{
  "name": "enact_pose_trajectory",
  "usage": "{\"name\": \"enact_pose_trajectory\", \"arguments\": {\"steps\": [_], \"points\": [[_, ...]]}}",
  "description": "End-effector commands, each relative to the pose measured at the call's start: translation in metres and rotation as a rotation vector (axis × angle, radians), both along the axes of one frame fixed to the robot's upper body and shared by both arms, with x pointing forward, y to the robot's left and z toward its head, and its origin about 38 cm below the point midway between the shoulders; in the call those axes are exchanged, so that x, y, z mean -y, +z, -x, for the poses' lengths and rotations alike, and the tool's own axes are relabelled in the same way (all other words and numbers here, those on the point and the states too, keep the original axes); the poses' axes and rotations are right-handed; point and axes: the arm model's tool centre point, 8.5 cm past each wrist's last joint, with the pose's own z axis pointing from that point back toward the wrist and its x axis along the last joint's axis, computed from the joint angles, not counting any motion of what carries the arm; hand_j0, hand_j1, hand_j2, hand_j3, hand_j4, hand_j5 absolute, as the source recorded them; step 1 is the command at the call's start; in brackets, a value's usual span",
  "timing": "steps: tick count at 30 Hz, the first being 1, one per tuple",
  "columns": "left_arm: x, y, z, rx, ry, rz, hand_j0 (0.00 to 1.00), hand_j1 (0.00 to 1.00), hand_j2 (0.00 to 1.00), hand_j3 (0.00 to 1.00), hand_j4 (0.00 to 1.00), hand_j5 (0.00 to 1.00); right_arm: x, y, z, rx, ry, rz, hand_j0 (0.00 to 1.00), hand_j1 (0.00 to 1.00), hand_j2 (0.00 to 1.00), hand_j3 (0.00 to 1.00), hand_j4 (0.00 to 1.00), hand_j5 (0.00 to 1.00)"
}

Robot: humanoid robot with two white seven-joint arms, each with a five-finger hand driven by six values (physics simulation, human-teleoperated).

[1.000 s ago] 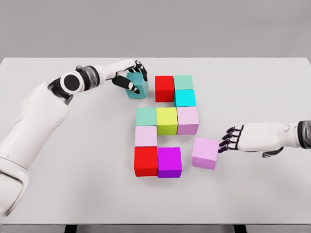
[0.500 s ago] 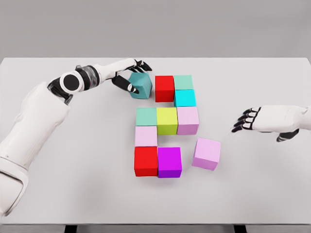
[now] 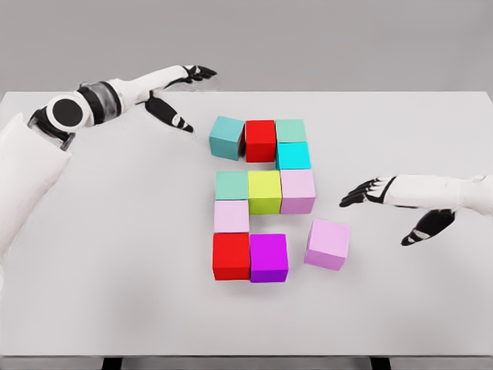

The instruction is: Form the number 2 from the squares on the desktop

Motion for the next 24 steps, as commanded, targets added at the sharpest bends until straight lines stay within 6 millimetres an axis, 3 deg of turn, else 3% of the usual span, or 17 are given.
{"name": "enact_pose_trajectory", "arguments": {"steps": [1,4,6,9,11,12,14,15,17,19,20,22,24], "points": [[-0.034,0.003,0.005,0.007,-0.01,-0.061,0.95,0.95,0.95,0.95,0.95,0.95,-0.004,-0.007,0.006,-0.092,-0.019,-0.11,1.0,1.0,1.0,1.0,1.0,1.0],[-0.025,-0.015,0.009,-0.027,-0.147,-0.216,0.98,0.98,0.98,0.98,0.98,0.98,-0.006,-0.023,0.016,-0.159,-0.026,-0.142,1.0,1.0,1.0,1.0,1.0,1.0],[-0.034,-0.017,0.007,-0.021,-0.166,-0.246,0.98,0.98,0.98,0.98,0.98,0.98,-0.007,-0.03,0.021,-0.183,-0.027,-0.149,1.0,1.0,1.0,1.0,1.0,1.0],[-0.051,-0.003,-0.005,0.018,-0.155,-0.268,0.97,0.97,0.97,0.97,0.97,0.97,-0.01,-0.035,0.026,-0.198,-0.019,-0.155,1.0,1.0,1.0,1.0,1.0,1.0],[-0.062,-0.009,-0.012,-0.006,-0.105,-0.318,0.97,0.97,0.97,0.97,0.97,0.97,-0.012,-0.035,0.027,-0.198,-0.012,-0.158,1.0,1.0,1.0,1.0,1.0,1.0],[-0.056,-0.022,-0.016,-0.034,-0.097,-0.335,0.98,0.98,0.98,0.98,0.98,0.98,-0.014,-0.034,0.027,-0.196,-0.005,-0.158,1.0,1.0,1.0,1.0,1.0,1.0],[-0.048,-0.028,-0.017,-0.04,-0.109,-0.344,1.0,1.0,1.0,1.0,1.0,1.0,-0.012,-0.031,0.025,-0.186,-0.012,-0.16,1.0,1.0,1.0,1.0,1.0,1.0],[-0.042,-0.028,-0.018,-0.039,-0.114,-0.354,0.96,0.96,0.96,0.96,0.96,0.96,-0.009,-0.031,0.022,-0.182,-0.024,-0.159,1.0,1.0,1.0,1.0,1.0,1.0],[-0.031,-0.024,-0.022,-0.023,-0.131,-0.372,0.63,0.63,0.63,0.63,0.63,0.63,0.008,-0.037,0.012,-0.184,-0.087,-0.144,1.0,1.0,1.0,1.0,1.0,1.0],[-0.024,-0.033,-0.023,-0.046,-0.135,-0.384,0.51,0.51,0.51,0.51,0.51,0.51,0.024,-0.045,0.001,-0.186,-0.149,-0.133,1.0,1.0,1.0,1.0,1.0,1.0],[-0.02,-0.027,-0.025,-0.026,-0.145,-0.407,0.35,0.35,0.35,0.35,0.35,0.35,0.027,-0.047,0.0,-0.186,-0.16,-0.126,1.0,1.0,1.0,1.0,1.0,1.0],[-0.014,-0.028,-0.026,-0.028,-0.149,-0.414,0.28,0.28,0.28,0.28,0.28,0.28,0.019,-0.053,-0.001,-0.192,-0.145,-0.132,1.0,1.0,1.0,1.0,1.0,1.0],[-0.004,-0.036,-0.027,-0.043,-0.155,-0.429,0.29,0.29,0.29,0.29,0.29,0.29,0.009,-0.059,0.0,-0.195,-0.122,-0.126,1.0,1.0,1.0,1.0,1.0,1.0]]}}
